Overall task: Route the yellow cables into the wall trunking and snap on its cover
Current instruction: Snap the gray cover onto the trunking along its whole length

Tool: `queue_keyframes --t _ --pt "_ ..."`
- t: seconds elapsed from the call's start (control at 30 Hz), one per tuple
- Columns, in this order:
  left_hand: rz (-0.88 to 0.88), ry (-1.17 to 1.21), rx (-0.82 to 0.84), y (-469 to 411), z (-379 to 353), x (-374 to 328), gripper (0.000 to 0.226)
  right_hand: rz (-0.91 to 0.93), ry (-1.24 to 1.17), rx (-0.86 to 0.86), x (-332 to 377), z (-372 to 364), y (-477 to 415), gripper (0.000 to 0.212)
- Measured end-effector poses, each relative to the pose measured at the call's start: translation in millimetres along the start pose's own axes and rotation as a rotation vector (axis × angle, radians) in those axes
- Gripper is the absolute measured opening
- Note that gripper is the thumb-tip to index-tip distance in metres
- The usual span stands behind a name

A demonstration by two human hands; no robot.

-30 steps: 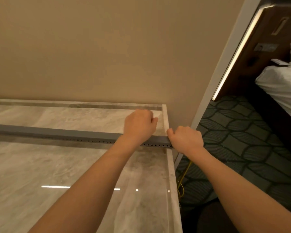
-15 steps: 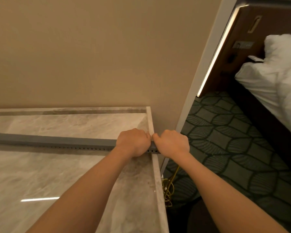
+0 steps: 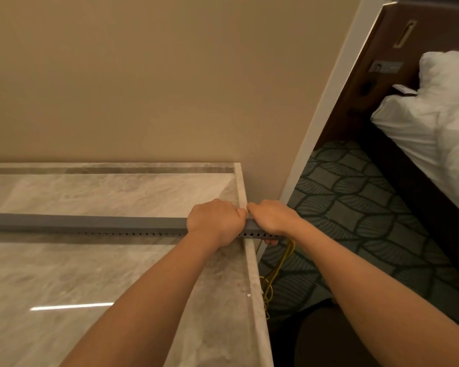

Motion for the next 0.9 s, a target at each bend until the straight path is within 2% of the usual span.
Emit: queue_keyframes --t 0.17,0.27,0.4,0.9 --pt "0.023 0.051 -0.032 1.5 4.1 0.8 0.041 0.005 0.178 -0.107 5.5 8.7 7.3 0.046" --pt "0.01 0.05 -0.062 1.7 4.7 -0.1 0.043 0.074 0.399 -0.193 16.7 12.8 11.4 0.035" --pt "0.016 0.054 -0.085 1.9 5.3 0.2 0.045 0.132 0.53 -0.253 23.7 14.5 16.2 0.025" --pt "0.007 0.055 -0.149 5.0 8.4 0.3 0.046 0.245 0.705 -0.398 35.9 14.7 27.6 0.024"
Point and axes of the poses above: each hand's wrist, its own y-axis away from the middle knuckle, its own z-axis out of the back of the hand, x = y × z, the point moved 10 cm from there along -y, towards the middle knuckle, and after that the axes turned 12 degrees about y, right-handed, at the moved point
